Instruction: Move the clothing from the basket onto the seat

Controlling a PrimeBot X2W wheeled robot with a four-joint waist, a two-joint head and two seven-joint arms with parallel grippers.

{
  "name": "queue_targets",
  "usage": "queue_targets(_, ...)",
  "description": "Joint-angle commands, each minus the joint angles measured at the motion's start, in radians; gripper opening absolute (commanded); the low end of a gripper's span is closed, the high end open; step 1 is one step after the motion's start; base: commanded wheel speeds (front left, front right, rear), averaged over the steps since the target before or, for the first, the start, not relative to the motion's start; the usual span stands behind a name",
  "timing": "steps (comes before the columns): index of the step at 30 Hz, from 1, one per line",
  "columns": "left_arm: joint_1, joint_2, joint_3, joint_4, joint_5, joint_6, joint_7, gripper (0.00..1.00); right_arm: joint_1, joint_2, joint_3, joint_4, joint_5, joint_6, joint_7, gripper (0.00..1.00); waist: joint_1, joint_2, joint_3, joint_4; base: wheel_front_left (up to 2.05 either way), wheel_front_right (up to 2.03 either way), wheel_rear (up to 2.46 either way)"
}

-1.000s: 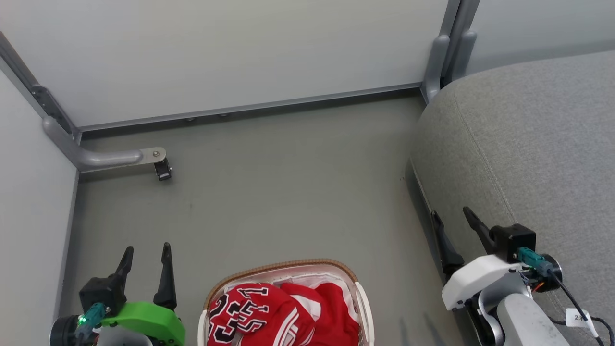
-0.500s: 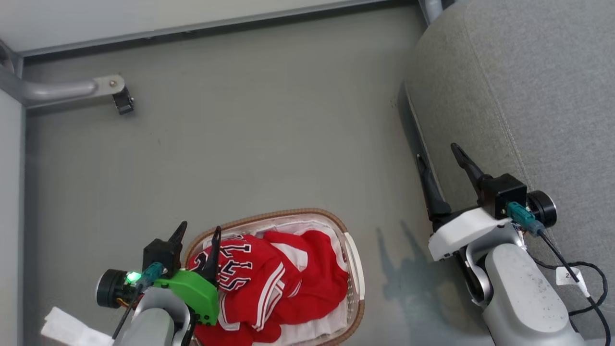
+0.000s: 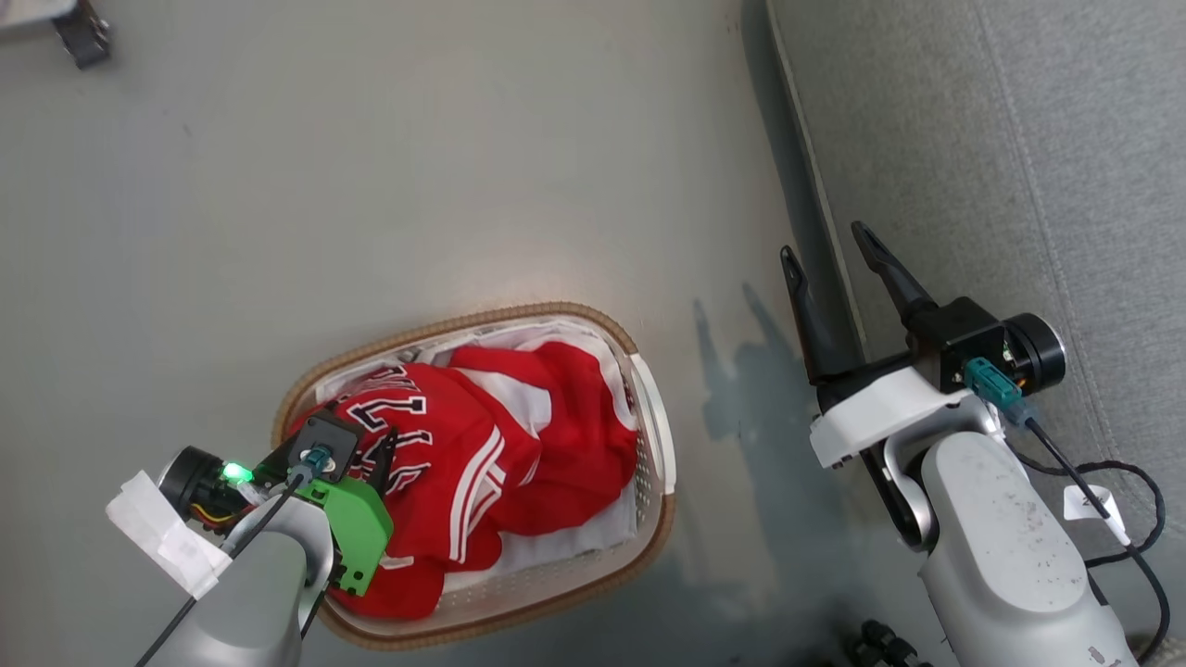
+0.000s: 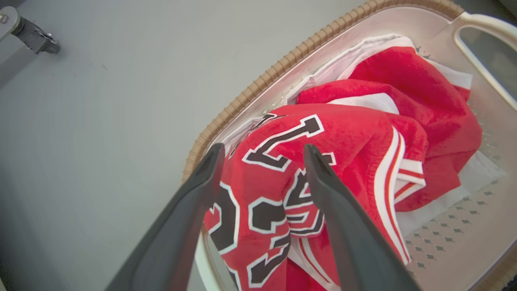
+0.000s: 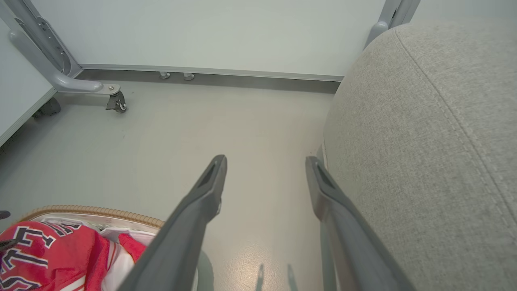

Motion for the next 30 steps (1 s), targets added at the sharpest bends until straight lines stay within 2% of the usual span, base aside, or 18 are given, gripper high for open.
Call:
queue_targets(1, -0.02, 0.001, -0.013, 0.025, -0.013, 0.0, 0.0, 1.0, -0.017, -0.002, 0.005, -0.007, 0.009, -0.001, -0.005, 1.0, -0.0002, -0.0001, 0.093, -0.038, 0.0, 0.0, 0.0)
queue_targets(5, -0.072, -0.001, -0.071, 0.111, -0.032, 0.0, 0.0, 1.0, -0.026, -0.002, 0.014, -0.015, 0.018, -0.001, -0.005, 1.0, -0.0002, -0.0001, 0.124, -0.043, 0.0, 0.0, 0.0)
queue_targets(11, -0.124, 0.016, -0.147, 0.11, -0.05, 0.0, 0.0, 1.0, -0.031, -0.002, 0.027, -0.027, 0.029, -0.001, -0.005, 1.0, -0.0002, -0.0001, 0.162, -0.048, 0.0, 0.0, 0.0)
queue_targets(21, -0.183, -0.002, -0.284, 0.144, -0.026, 0.0, 0.0, 1.0, -0.051, -0.002, 0.044, -0.043, 0.044, -0.001, -0.005, 1.0, -0.0002, -0.0001, 0.238, -0.049, 0.0, 0.0, 0.0)
queue_targets(29, -0.208, -0.035, -0.322, 0.208, -0.06, 0.0, 0.0, 1.0, -0.055, -0.003, 0.062, -0.054, 0.098, -0.001, -0.005, 1.0, -0.0002, -0.0001, 0.253, -0.053, 0.0, 0.0, 0.0)
queue_targets(30, -0.207, -0.037, -0.324, 0.21, -0.071, 0.0, 0.0, 0.34, -0.056, -0.003, 0.067, -0.05, 0.102, -0.001, -0.005, 1.0, -0.0002, -0.0001, 0.25, -0.054, 0.0, 0.0, 0.0)
